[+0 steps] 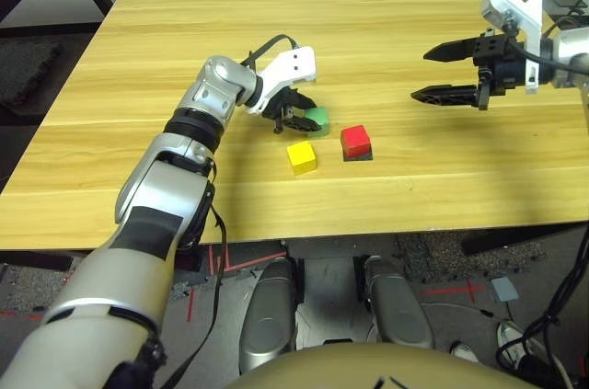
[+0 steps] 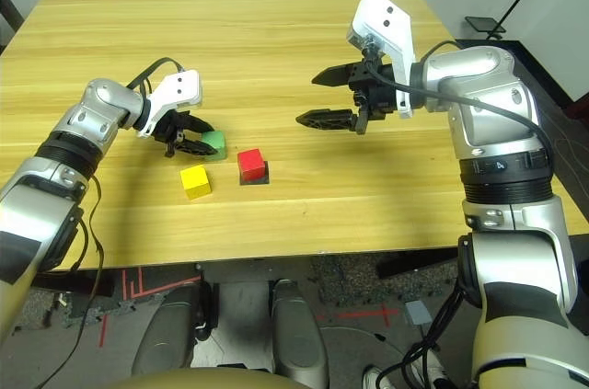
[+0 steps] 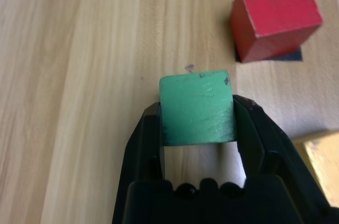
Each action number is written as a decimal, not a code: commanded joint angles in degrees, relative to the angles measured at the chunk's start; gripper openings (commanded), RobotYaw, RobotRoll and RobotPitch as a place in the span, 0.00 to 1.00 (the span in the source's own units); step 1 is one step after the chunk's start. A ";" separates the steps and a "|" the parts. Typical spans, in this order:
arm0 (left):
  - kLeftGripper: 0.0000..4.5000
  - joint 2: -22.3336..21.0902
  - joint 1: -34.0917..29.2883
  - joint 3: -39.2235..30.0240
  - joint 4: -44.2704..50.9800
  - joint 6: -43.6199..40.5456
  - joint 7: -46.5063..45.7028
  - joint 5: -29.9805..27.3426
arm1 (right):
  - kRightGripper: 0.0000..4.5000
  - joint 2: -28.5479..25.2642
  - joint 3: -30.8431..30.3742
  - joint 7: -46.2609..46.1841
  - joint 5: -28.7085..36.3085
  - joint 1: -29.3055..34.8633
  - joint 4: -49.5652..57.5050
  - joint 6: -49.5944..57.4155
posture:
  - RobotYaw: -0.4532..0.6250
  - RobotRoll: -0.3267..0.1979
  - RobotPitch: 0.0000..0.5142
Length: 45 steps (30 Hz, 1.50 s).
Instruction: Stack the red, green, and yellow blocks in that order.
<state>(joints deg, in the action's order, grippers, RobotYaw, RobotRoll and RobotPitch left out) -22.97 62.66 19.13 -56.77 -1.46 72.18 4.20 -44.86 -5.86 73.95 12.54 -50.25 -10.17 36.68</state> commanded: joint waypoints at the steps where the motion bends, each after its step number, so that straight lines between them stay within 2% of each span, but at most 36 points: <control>1: 0.45 -0.07 0.77 -1.00 1.70 -3.72 -0.59 0.64 | 1.00 -0.05 -0.15 -0.30 0.55 -0.13 -0.70 -0.50 | 0.58 0.43 0.24; 4: 0.45 -0.86 2.25 -1.49 5.98 -8.71 -0.53 0.40 | 1.00 -0.26 -0.08 -0.21 0.46 0.05 -1.31 -1.12 | 0.59 0.46 0.23; 8: 0.45 -2.11 2.69 -1.66 18.86 -23.76 0.50 -0.98 | 1.00 -0.80 0.00 0.53 0.45 1.73 -1.91 -2.80 | 0.61 0.49 0.23; 11: 0.45 -2.93 1.52 -0.97 30.63 -36.48 0.66 -1.97 | 1.00 -1.09 0.10 1.12 0.71 3.54 -1.83 -3.86 | 0.61 0.50 0.23; 15: 0.45 -2.97 -0.81 -0.39 44.01 -48.49 -0.28 -4.41 | 1.00 -1.05 0.51 0.94 1.55 5.66 0.01 -2.56 | 0.62 0.52 0.25; 20: 0.45 -1.64 -4.84 0.23 54.50 -57.55 -3.41 -8.25 | 1.00 -0.54 0.69 0.02 2.66 6.85 1.90 -1.25 | 0.61 0.54 0.26; 25: 0.45 -0.11 -8.22 1.08 55.33 -57.87 -7.65 -10.06 | 1.00 -0.33 0.48 -0.74 3.47 6.91 2.76 -0.54 | 0.60 0.54 0.26; 29: 0.45 0.27 -9.68 2.23 51.89 -53.51 -9.80 -9.88 | 1.00 -0.26 0.72 -1.33 3.89 7.09 3.69 0.32 | 0.59 0.53 0.27; 38: 0.45 0.38 -9.32 2.74 49.60 -50.77 -10.63 -10.70 | 1.00 -1.24 1.07 -2.61 5.16 8.23 5.54 1.76 | 0.58 0.54 0.29; 45: 0.45 0.66 -9.43 3.01 51.48 -51.69 -11.27 -12.06 | 1.00 -1.39 0.74 -3.03 5.10 7.79 4.89 1.60 | 0.59 0.54 0.29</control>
<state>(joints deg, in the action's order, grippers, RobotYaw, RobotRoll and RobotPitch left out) -22.50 53.23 21.34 -6.58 -52.64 61.13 -7.20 -45.59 -5.73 71.05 17.00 -42.37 -5.50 38.05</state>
